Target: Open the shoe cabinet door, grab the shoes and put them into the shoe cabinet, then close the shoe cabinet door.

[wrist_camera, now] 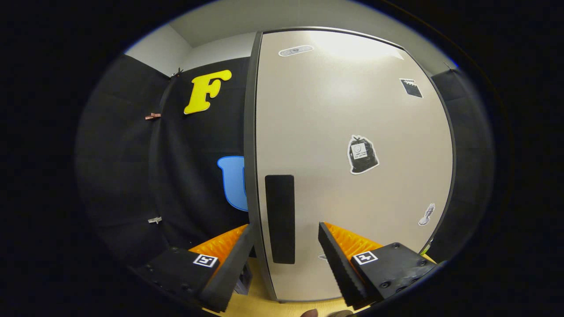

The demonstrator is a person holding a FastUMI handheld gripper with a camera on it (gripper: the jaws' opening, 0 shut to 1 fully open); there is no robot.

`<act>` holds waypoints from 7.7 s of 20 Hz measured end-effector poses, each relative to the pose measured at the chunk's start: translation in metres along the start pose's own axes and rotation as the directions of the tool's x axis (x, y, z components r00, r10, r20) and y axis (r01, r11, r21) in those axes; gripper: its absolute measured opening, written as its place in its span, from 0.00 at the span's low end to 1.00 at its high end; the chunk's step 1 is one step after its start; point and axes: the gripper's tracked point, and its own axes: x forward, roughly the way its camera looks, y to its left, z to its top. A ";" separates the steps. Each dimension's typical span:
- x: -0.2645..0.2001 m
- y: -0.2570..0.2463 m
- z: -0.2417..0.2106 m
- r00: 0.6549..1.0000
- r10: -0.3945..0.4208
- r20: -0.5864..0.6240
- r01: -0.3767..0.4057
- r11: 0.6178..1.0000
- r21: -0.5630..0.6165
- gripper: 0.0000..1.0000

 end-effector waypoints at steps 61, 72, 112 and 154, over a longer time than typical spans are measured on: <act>-0.234 -0.275 0.018 0.998 -0.057 -0.002 0.057 0.997 0.057 0.13; -0.265 -0.320 0.024 0.995 -0.101 0.022 0.100 0.992 0.072 0.29; -0.122 -0.134 -0.487 0.721 -0.068 -0.689 0.146 0.988 0.055 0.61; 0.126 -0.137 -0.065 0.960 -0.029 -0.278 0.041 0.998 0.037 0.07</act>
